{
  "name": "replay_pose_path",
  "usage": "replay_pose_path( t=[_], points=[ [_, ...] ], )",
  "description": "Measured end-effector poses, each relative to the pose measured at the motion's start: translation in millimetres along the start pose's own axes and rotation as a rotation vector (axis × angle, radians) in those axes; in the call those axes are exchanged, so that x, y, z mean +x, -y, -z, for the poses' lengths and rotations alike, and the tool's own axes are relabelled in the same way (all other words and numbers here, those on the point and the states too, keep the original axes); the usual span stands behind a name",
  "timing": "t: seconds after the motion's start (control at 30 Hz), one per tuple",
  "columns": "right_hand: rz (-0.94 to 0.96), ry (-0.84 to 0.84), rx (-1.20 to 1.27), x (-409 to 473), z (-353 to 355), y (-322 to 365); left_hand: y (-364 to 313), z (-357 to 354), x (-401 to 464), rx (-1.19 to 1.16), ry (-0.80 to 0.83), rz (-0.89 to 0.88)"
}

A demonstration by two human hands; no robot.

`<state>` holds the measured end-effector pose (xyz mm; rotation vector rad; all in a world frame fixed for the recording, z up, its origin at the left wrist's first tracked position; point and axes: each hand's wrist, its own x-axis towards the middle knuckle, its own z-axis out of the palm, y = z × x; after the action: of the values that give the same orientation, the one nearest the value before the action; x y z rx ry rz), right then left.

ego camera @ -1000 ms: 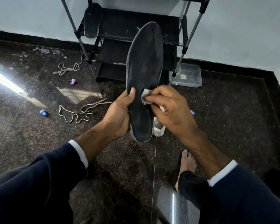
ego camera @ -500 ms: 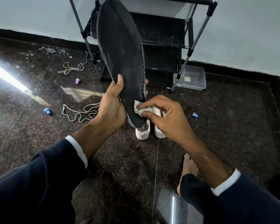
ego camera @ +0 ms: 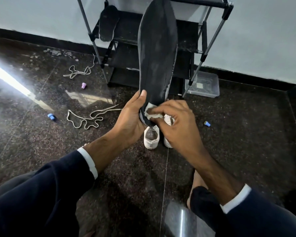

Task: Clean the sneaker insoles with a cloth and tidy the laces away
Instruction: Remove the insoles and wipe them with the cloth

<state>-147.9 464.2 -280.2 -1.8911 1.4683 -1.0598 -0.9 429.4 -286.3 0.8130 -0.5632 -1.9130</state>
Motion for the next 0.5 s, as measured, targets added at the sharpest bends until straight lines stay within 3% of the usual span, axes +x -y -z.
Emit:
replay_pose_path(
  t=[0.23,0.37,0.5],
  points=[
    [0.203,-0.087,-0.455,4,10,-1,6,-1,-1,0.079,-0.016,-0.047],
    [0.077,-0.208,-0.414,16,34,-15,10,-1,-2,0.148,0.017,-0.033],
    [0.207,-0.003,-0.382,8,25,-8,6,0,-1,0.182,0.015,-0.056]
  ],
)
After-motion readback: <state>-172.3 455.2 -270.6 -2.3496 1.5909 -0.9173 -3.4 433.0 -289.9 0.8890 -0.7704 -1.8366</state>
